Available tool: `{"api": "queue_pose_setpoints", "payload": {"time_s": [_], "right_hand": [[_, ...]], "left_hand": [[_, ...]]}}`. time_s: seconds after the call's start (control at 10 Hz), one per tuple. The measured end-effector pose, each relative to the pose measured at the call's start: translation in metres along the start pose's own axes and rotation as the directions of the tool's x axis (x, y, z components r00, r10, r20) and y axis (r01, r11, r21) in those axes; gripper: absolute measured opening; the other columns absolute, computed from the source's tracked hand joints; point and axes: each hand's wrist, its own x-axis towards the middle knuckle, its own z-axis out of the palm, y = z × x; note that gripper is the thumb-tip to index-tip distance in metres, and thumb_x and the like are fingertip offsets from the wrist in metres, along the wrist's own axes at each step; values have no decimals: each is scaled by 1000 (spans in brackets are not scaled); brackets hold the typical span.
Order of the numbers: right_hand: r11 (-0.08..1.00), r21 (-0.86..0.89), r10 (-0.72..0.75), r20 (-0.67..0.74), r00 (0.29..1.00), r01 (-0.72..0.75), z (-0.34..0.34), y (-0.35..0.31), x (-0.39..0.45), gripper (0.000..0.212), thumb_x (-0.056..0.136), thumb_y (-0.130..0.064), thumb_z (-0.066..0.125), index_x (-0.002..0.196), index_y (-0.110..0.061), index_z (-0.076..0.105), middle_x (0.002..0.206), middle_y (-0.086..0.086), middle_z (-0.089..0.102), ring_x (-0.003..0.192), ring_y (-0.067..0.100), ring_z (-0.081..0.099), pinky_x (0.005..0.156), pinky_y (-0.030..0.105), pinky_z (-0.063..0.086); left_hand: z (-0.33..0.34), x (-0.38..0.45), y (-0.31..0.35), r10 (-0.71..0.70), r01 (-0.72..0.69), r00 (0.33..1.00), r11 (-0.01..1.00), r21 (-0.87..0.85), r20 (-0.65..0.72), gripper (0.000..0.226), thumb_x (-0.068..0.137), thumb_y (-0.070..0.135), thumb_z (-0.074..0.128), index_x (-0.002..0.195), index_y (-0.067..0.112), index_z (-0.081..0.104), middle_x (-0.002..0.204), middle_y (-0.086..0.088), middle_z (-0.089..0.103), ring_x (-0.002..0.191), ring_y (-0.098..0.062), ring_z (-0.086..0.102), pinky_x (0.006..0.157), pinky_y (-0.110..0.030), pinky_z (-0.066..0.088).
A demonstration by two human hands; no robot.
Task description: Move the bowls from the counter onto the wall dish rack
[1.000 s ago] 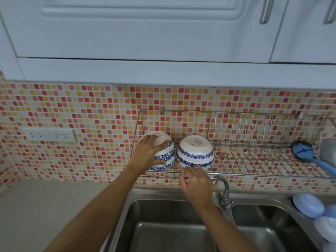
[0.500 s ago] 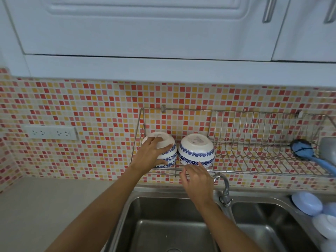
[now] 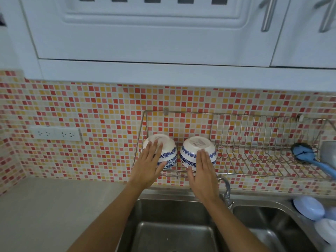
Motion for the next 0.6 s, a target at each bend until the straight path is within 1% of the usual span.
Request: {"api": "queue_pose_setpoints", "payload": {"time_s": [0.1,0.2,0.3,0.4,0.5,0.6], "right_hand": [[994,-103,-18,10,1000,19,1,-6,-4,73,98,-51,-2,151,-6,23,159,10,19,148,24,18,119,41,13],[990,-138,-6,13,1000,8,2,-6,-6,71,98,-48,-3,151,-7,21,159,10,19,148,24,17,119,43,12],[986,-165,7,64,998,3,0,-5,-11,69,100,-49,1,152,-8,19,160,10,17,148,24,15,121,45,8],[980,-197,18,126,992,8,1,-4,-22,67,100,-51,9,152,-10,22,159,9,20,148,26,18,120,47,4],[989,-145,20,151,988,2,-4,-7,-36,67,100,-49,6,151,-9,24,158,9,23,147,28,17,116,48,11],[1000,-26,3,218,976,3,-12,-11,-44,61,102,-42,19,153,-12,2,161,2,-5,149,23,-9,123,44,10]], "left_hand": [[2,-5,1,-54,54,999,999,4,-6,71,91,64,1,149,24,-12,157,1,-17,144,-20,-17,115,-36,-8],[5,-9,3,-87,87,996,996,4,4,67,90,63,-5,147,29,-14,157,3,-17,144,-19,-16,116,-37,-7],[6,-20,4,-115,113,993,993,38,41,63,92,58,-6,147,29,-14,156,4,-17,145,-20,-13,116,-38,-10],[6,-36,3,-112,106,992,991,81,66,64,92,57,-10,148,26,-10,156,2,-14,145,-21,-11,116,-38,-15],[4,-46,3,-120,116,990,992,58,71,65,94,56,-5,150,24,1,158,0,-2,146,-24,0,119,-40,-13],[3,-51,5,-145,142,984,989,38,100,68,89,61,-5,147,25,-6,156,2,-7,145,-24,-8,116,-41,-9]]}}
